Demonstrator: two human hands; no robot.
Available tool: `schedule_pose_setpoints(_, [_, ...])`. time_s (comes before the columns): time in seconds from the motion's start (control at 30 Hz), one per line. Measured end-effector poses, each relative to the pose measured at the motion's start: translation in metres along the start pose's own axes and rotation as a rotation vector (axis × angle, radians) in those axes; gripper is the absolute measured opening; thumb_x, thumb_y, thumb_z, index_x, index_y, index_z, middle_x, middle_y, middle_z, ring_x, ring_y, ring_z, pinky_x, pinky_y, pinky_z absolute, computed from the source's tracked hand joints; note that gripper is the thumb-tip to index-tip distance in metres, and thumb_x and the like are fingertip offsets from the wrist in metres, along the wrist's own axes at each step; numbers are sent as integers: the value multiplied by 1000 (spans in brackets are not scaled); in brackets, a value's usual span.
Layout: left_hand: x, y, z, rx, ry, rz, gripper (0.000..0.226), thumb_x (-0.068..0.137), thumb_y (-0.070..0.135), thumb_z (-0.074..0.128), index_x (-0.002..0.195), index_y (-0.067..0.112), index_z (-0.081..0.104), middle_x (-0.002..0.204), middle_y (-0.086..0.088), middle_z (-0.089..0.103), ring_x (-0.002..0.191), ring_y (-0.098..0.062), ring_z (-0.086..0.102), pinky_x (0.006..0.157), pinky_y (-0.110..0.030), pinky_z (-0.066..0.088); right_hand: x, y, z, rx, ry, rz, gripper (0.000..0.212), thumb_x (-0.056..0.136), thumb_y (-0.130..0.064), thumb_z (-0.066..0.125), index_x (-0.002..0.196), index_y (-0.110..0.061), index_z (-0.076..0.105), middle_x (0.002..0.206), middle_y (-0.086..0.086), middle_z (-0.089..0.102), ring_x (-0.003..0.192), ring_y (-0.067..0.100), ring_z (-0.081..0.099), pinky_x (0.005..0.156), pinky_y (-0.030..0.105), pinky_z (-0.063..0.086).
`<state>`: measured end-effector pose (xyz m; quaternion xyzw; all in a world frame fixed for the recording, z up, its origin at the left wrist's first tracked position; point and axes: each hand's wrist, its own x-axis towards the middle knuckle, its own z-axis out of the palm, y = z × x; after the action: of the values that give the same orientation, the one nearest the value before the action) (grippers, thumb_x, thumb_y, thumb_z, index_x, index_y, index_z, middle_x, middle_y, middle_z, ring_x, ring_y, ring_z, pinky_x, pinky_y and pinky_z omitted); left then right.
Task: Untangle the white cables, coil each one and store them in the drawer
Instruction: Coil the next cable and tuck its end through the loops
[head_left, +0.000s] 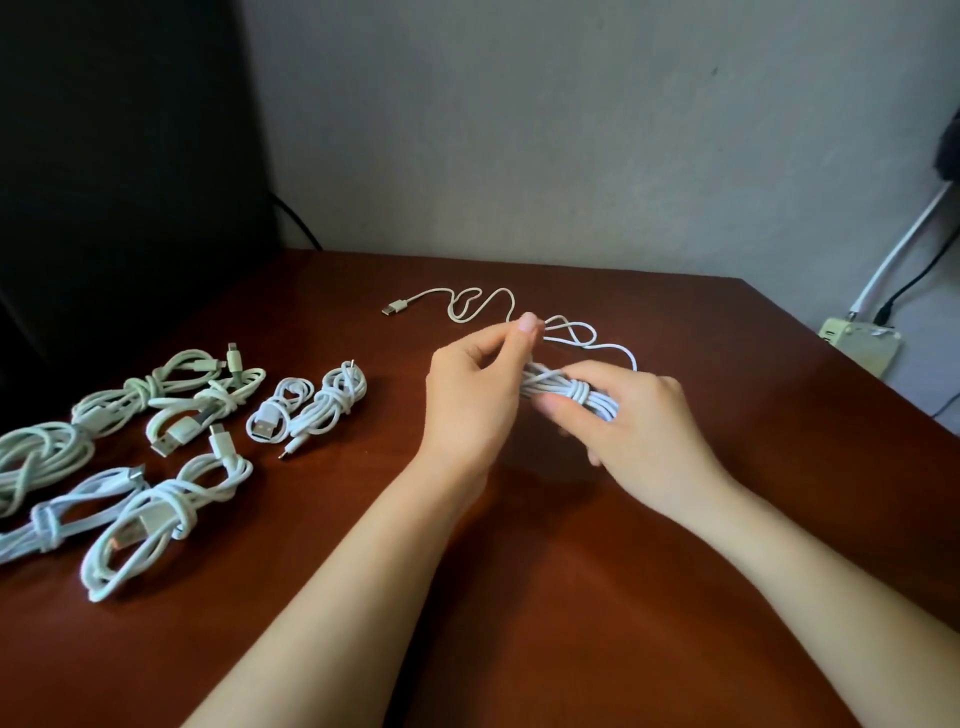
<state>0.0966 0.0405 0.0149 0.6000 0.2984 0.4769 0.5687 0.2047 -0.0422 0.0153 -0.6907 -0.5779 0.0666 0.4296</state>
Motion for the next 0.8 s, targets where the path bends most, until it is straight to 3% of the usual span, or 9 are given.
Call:
schedule_pose_setpoints(0.17, [1, -7, 3, -52, -170, -159, 25, 87, 30, 69, 104, 12, 68, 98, -9, 73, 96, -25, 70, 90, -46, 55, 5, 6, 2, 169, 22, 140, 13, 93, -27, 56, 88, -26, 67, 69, -6, 66, 48, 7, 57, 49, 17, 42])
schedule_pose_setpoints(0.27, [-1, -7, 3, -66, -138, -165, 19, 90, 22, 65, 99, 5, 67, 96, -15, 72, 95, -29, 69, 85, -43, 57, 5, 4, 5, 370, -45, 214, 14, 95, -18, 54, 100, -22, 67, 83, -1, 71, 56, 9, 62, 51, 21, 45])
schedule_pose_setpoints(0.43, [0, -3, 1, -147, -179, -229, 34, 95, 24, 58, 103, -8, 64, 102, -28, 68, 100, -43, 64, 90, -52, 51, 4, 7, 4, 485, -52, 261, 23, 88, -12, 65, 111, -14, 67, 95, 2, 74, 82, 13, 71, 74, 22, 55])
schedule_pose_setpoints(0.6, [2, -8, -2, -163, -190, -207, 21, 94, 18, 60, 96, -1, 69, 100, -26, 70, 102, -43, 64, 97, -55, 47, 4, 6, 5, 538, -47, 270, 30, 82, -2, 69, 112, -5, 66, 92, 4, 75, 87, 14, 71, 78, 20, 54])
schedule_pose_setpoints(0.8, [4, -1, -4, -213, -241, -140, 12, 87, 19, 67, 83, 12, 76, 101, -24, 69, 96, -34, 64, 100, -53, 46, 6, 1, -1, 582, -16, 221, 13, 82, -6, 69, 95, -9, 70, 87, 4, 75, 86, 15, 71, 83, 24, 54])
